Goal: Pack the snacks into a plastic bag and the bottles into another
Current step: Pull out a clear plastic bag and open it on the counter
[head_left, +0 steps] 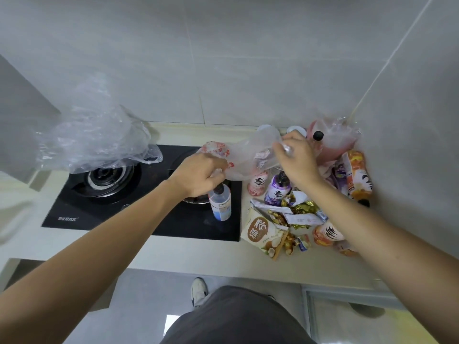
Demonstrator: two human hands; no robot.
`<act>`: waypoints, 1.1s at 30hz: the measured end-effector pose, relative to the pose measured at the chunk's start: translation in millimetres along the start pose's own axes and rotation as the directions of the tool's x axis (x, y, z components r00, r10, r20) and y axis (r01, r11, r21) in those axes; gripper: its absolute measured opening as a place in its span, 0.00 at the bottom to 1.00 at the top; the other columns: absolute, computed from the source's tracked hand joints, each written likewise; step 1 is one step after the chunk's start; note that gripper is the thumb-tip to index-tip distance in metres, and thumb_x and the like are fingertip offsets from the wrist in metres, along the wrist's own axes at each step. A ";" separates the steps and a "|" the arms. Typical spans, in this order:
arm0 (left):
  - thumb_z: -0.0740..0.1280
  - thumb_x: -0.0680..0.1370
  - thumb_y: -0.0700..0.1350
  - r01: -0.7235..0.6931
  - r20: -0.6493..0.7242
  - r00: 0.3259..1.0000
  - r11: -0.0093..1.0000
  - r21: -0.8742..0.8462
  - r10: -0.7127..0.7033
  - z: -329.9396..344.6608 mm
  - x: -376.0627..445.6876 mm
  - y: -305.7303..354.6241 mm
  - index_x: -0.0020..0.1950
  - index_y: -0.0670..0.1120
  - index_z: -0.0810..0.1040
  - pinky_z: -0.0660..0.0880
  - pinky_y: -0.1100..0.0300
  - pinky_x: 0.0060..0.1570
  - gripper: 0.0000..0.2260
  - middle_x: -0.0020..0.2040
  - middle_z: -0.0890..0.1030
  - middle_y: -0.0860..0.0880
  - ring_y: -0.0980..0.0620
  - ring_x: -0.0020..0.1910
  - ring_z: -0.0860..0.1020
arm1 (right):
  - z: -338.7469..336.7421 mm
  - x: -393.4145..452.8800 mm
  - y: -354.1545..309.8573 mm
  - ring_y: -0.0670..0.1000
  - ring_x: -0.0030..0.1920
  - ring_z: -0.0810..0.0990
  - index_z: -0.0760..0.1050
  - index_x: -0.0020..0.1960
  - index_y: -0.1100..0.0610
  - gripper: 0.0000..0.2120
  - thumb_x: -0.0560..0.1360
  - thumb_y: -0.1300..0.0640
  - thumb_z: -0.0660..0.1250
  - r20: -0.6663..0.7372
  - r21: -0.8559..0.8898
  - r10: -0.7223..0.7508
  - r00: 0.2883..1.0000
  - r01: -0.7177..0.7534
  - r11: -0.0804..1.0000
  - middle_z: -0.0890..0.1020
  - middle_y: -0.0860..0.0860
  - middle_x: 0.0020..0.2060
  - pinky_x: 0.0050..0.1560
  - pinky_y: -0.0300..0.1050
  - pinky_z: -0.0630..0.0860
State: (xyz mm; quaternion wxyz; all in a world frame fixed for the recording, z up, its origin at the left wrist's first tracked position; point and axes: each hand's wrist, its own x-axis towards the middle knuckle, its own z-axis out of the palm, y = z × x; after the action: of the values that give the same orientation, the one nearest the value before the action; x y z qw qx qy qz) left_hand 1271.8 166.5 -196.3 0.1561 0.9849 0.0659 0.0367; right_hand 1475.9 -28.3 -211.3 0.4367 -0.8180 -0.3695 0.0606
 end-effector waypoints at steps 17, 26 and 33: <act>0.56 0.83 0.55 0.287 0.014 0.950 0.891 0.352 -0.312 9.3 -13.4 -37.1 0.65 0.51 0.77 0.71 0.54 0.37 0.16 0.43 0.78 0.46 0.43 0.43 0.80 | 32.6 25.6 -38.6 0.59 0.80 0.58 0.72 0.74 0.54 0.34 0.72 0.76 0.67 0.363 -0.410 -0.550 0.752 0.659 0.630 0.63 0.53 0.79 0.68 0.63 0.74; 0.61 0.81 0.47 0.378 0.072 0.904 0.865 0.331 -0.422 13.7 -20.1 -54.3 0.49 0.46 0.82 0.75 0.54 0.42 0.11 0.46 0.82 0.46 0.45 0.46 0.80 | 73.5 44.9 -35.2 0.59 0.75 0.68 0.81 0.64 0.56 0.29 0.66 0.74 0.70 0.738 -0.267 -0.526 0.423 0.899 0.347 0.79 0.51 0.69 0.75 0.61 0.63; 0.61 0.83 0.49 0.284 0.020 0.953 0.918 0.276 -0.301 24.8 -43.0 -74.0 0.54 0.43 0.82 0.75 0.49 0.49 0.14 0.58 0.77 0.46 0.45 0.62 0.73 | 103.8 44.6 -27.4 0.56 0.71 0.71 0.82 0.59 0.51 0.14 0.74 0.59 0.70 0.820 -0.325 -0.388 0.421 0.900 0.289 0.84 0.47 0.59 0.80 0.61 0.55</act>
State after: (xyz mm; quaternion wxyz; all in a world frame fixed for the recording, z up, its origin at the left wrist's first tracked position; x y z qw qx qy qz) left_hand 1222.9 222.6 -245.1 0.0262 0.9766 0.2118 -0.0267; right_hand 1449.1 80.0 -244.0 -0.1003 -0.6011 -0.7919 -0.0382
